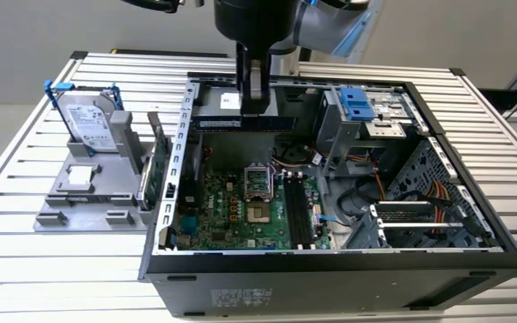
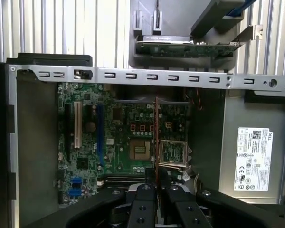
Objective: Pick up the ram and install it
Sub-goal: 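Pick up the ram and move it above insertion slot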
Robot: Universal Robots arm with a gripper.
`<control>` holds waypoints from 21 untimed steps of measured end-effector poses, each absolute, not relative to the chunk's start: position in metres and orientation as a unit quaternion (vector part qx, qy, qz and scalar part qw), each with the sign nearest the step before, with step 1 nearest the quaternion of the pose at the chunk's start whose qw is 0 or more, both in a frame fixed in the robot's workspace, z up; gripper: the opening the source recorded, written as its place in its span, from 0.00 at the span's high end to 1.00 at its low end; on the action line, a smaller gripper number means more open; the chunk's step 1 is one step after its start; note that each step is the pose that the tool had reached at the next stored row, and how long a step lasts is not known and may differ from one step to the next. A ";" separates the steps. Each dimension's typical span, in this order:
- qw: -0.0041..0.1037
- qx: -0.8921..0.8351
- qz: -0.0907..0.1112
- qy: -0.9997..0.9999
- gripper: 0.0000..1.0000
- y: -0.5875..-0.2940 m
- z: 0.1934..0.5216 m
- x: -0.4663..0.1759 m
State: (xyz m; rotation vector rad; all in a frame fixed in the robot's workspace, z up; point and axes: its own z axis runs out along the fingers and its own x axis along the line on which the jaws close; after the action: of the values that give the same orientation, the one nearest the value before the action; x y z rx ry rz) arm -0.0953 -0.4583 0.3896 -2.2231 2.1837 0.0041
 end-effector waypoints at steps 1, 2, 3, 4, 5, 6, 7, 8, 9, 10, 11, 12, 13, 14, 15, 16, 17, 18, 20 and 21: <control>0.013 -0.713 0.001 0.701 1.00 -0.458 0.390 -0.094; 0.013 -0.713 0.001 0.701 1.00 -0.458 0.390 -0.092; 0.013 -0.713 0.001 0.701 1.00 -0.458 0.390 -0.091; 0.013 -0.713 0.001 0.701 1.00 -0.458 0.390 -0.089; 0.013 -0.713 0.001 0.701 1.00 -0.458 0.390 -0.088; 0.013 -0.713 0.001 0.701 1.00 -0.457 0.390 -0.086; 0.013 -0.713 0.001 0.701 1.00 -0.457 0.390 -0.084; 0.013 -0.713 0.001 0.701 1.00 -0.457 0.390 -0.083; 0.013 -0.713 0.001 0.701 1.00 -0.456 0.390 -0.081; 0.013 -0.713 0.001 0.701 1.00 -0.456 0.390 -0.080; 0.013 -0.713 0.001 0.701 1.00 -0.455 0.390 -0.079; 0.013 -0.713 0.001 0.701 1.00 -0.454 0.390 -0.078; 0.013 -0.713 0.001 0.701 1.00 -0.452 0.390 -0.077; 0.013 -0.713 0.001 0.701 1.00 -0.451 0.390 -0.076; 0.013 -0.713 0.001 0.701 1.00 -0.450 0.390 -0.074; 0.013 -0.713 0.001 0.701 1.00 -0.449 0.390 -0.073; 0.013 -0.713 0.001 0.701 1.00 -0.447 0.390 -0.072; 0.013 -0.713 0.001 0.701 1.00 -0.446 0.390 -0.071; 0.013 -0.713 0.001 0.701 1.00 -0.444 0.390 -0.068; 0.013 -0.713 0.001 0.701 1.00 -0.443 0.390 -0.066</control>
State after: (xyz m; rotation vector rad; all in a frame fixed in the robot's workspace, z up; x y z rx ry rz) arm -0.0665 -0.4429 0.3896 -2.2226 2.1842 0.0041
